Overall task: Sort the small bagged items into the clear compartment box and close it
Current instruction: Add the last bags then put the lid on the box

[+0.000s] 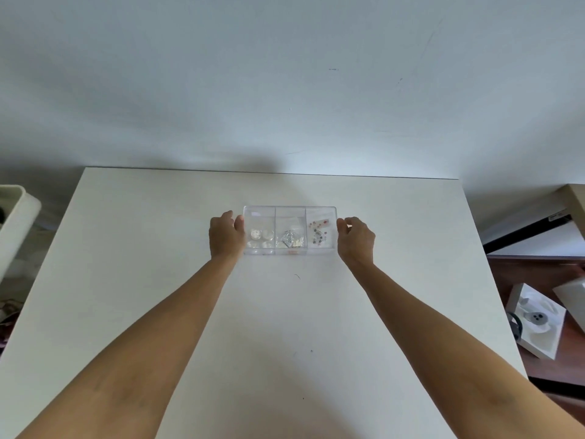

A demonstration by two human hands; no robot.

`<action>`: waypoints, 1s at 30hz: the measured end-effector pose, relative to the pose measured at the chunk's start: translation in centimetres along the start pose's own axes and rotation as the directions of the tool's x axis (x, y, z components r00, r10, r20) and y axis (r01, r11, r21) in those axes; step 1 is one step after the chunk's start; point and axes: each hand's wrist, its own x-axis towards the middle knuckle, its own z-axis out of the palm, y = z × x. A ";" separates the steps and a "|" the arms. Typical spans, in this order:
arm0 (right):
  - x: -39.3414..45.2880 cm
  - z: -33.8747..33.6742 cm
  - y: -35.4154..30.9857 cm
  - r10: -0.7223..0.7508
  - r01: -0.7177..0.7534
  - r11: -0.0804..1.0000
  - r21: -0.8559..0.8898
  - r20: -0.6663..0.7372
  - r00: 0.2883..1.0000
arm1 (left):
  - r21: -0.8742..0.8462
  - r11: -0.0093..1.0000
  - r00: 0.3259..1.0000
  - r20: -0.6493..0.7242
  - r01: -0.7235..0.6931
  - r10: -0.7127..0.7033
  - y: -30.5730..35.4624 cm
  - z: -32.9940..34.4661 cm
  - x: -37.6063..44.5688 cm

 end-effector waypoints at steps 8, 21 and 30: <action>-9.6 3.8 7.5 -0.125 0.117 0.983 -0.141 -0.049 0.991 | 0.166 0.971 0.967 -0.158 -0.171 0.198 -6.1 3.4 -9.6; -13.5 7.0 11.0 -0.185 0.232 0.834 -0.501 0.143 0.972 | 0.550 0.763 0.941 0.194 -0.339 0.279 -9.5 6.4 -13.7; -13.4 7.6 11.5 -0.191 0.218 0.816 -0.535 0.107 0.976 | 0.572 0.748 0.941 0.157 -0.335 0.301 -10.0 7.1 -13.6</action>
